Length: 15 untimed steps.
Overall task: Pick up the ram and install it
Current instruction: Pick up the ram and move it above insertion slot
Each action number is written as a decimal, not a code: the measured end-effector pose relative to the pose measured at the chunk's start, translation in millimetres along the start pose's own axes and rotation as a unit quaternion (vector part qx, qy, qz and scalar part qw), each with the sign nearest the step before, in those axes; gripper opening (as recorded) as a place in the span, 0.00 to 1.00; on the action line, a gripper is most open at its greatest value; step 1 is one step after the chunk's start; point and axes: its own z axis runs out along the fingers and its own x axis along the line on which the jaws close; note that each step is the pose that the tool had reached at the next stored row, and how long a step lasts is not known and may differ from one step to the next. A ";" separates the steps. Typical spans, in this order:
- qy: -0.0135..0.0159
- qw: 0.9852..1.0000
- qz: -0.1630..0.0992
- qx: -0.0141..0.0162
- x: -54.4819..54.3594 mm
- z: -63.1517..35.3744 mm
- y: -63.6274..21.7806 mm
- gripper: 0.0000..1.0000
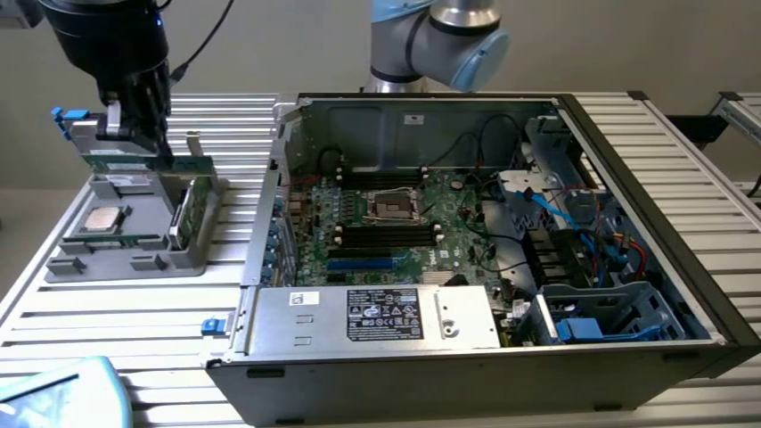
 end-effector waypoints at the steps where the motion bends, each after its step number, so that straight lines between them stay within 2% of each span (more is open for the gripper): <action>1: 0.000 1.000 0.000 0.000 0.1 -3.0 -4.0 0.14; 15: -0.004 1.000 -0.001 -0.003 2.0 -41.7 -58.3 0.14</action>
